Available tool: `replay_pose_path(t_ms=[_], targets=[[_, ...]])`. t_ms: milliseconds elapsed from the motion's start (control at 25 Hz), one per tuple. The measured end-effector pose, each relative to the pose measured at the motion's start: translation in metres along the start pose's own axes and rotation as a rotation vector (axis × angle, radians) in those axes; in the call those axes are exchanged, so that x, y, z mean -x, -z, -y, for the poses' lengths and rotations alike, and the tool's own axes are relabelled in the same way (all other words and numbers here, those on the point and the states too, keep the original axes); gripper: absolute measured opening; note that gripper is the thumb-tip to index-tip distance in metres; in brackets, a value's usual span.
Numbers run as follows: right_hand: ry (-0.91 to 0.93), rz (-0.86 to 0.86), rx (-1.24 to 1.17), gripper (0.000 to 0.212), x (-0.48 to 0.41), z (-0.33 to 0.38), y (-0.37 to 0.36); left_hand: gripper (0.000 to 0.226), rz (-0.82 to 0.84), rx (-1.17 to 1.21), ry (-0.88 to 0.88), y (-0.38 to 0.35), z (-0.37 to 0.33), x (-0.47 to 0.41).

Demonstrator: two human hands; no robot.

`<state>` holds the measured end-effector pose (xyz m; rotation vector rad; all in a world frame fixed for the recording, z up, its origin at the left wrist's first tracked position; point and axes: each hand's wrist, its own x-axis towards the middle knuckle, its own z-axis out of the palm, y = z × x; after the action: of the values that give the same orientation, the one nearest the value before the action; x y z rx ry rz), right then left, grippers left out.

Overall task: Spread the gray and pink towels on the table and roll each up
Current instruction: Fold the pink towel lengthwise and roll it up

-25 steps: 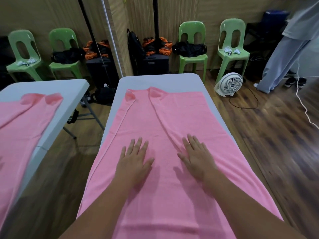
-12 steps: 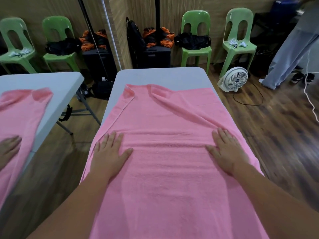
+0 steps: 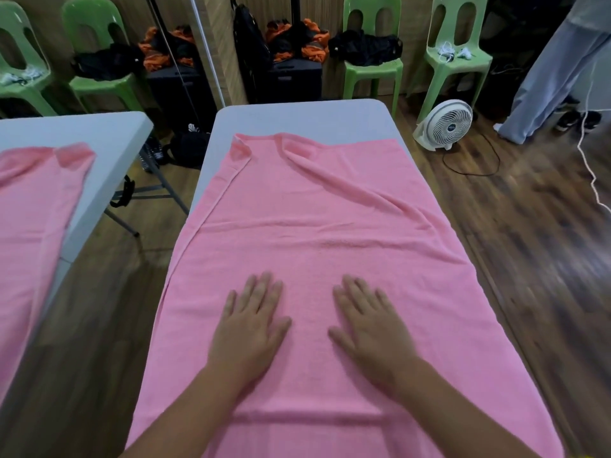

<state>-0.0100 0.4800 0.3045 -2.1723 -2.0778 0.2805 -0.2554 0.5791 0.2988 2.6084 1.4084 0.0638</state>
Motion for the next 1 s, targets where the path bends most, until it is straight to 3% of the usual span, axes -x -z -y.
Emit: replay_pose_path(t_ms=[200,400,480,640,760,880,1000], targets=[[-0.307,-0.011,0.082,0.078,0.07,-0.13,0.032,0.078,-0.027,-0.047,0.342,0.022,0.107,0.031],[-0.374,0.02,0.094,0.083,0.068,-0.134,0.042,0.086,0.024,0.054,0.399,0.034,0.096,0.03],[-0.307,0.003,0.104,0.079,0.095,-0.114,0.063,0.081,0.015,-0.005,0.299,0.054,0.072,0.066],[0.06,0.021,-0.045,0.062,0.233,-0.057,0.083,0.07,-0.003,0.09,-0.105,0.062,0.014,0.233],[0.175,0.127,-0.028,0.069,0.323,-0.042,0.057,0.076,0.019,0.095,-0.09,0.043,0.011,0.339],[0.129,0.153,-0.012,0.07,0.35,-0.044,0.035,0.057,0.032,0.076,0.041,0.025,0.015,0.373],[0.062,0.134,-0.134,0.047,0.343,-0.047,0.037,0.036,0.008,0.106,0.065,0.028,0.003,0.372]])
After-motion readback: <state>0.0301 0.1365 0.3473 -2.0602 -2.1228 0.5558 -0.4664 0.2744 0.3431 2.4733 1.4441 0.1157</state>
